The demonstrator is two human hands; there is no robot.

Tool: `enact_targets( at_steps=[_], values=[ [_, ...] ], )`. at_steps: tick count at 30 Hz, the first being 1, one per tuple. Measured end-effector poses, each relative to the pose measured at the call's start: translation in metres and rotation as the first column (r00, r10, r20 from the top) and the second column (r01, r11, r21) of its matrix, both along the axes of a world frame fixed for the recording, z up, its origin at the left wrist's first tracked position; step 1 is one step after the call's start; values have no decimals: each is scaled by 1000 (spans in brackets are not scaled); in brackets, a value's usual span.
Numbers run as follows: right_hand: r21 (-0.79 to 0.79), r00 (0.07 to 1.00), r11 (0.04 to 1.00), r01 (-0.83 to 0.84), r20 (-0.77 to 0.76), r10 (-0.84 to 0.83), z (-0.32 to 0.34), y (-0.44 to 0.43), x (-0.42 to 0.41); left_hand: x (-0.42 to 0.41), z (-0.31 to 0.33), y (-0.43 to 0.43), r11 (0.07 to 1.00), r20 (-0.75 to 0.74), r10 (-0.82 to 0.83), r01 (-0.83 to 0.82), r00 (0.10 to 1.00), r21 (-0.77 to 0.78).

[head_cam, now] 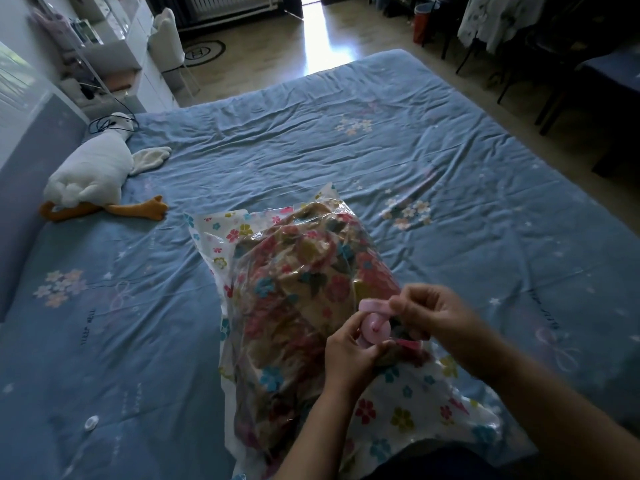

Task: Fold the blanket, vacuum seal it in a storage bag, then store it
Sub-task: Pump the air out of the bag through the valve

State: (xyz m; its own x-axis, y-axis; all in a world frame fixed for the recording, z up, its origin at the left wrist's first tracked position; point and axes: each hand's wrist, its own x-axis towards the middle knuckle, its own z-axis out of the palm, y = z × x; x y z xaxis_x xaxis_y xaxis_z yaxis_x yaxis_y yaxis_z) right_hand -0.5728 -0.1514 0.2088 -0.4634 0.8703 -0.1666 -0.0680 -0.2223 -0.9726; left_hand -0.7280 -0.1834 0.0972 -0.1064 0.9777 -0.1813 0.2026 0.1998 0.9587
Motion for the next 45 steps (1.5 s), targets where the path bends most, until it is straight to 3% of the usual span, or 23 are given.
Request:
enact_targets(
  at_steps=[2,4,6,9,11,12,13,15,17,19,21,23,26,28,31,33,35,39,41,42,45],
  values=[
    [3,946,1000,17,323,-17,-27,-1,-3,0,-1,-1,1000,-35,-11,11,999,2],
    [26,879,999,-25,478,9,-38,-2,-6,1,0,-2,1000,-48,-8,9,999,7],
    [101,902,995,-29,432,-18,-23,-1,-7,-1,0,-1,1000,-40,-5,6,999,17],
    [106,998,994,-16,63,10,25,2,-4,-4,4,3,999,-20,-20,21,1000,25],
    [77,986,995,-56,-149,67,42,4,1,-4,9,3,1000,-5,-19,19,1000,17],
    [63,981,996,-68,-176,78,40,5,2,-3,12,3,1000,1,-18,18,1000,18],
    [48,989,997,-57,-134,63,32,6,2,-2,10,2,1000,-4,-21,21,1000,20],
    [16,994,1000,-2,113,0,2,8,-2,-1,9,2,999,-16,-17,17,1000,30],
    [-16,917,1000,-13,399,18,-27,7,-5,-1,7,0,1000,-27,-17,17,1000,17],
    [-1,846,998,-57,531,49,-37,7,-6,-1,6,-3,1000,-40,-14,15,999,12],
    [88,893,994,-70,450,23,-18,6,-8,-3,8,-2,1000,-30,-2,2,1000,26],
    [118,980,993,-32,197,8,14,5,-9,-5,11,1,999,-30,-11,12,1000,40],
    [18,987,1000,-26,-157,28,40,7,-4,-4,12,3,999,-30,-10,11,1000,34],
    [-10,995,1000,-11,-99,10,27,7,-3,-2,14,2,999,-42,5,-3,999,43],
    [-39,959,997,67,278,-53,-11,1,-9,1,14,1,999,-55,-11,13,998,48],
    [-41,915,996,74,399,-52,-25,-4,-11,1,14,-2,999,-44,-16,18,999,38],
    [32,931,998,62,358,-70,-13,-3,-11,-2,14,-2,999,-54,-3,6,999,45],
    [89,999,996,1,-47,3,44,1,-7,-6,14,2,999,-68,-15,18,998,47],
    [76,991,997,26,-133,-16,45,4,-4,-4,16,3,999,-46,-6,8,999,42],
    [73,996,997,36,-80,-30,38,5,-5,-2,16,4,999,-38,-2,3,999,48],
    [25,957,998,58,284,-63,-3,3,-8,1,16,5,998,-61,-3,7,998,66]
  ],
)
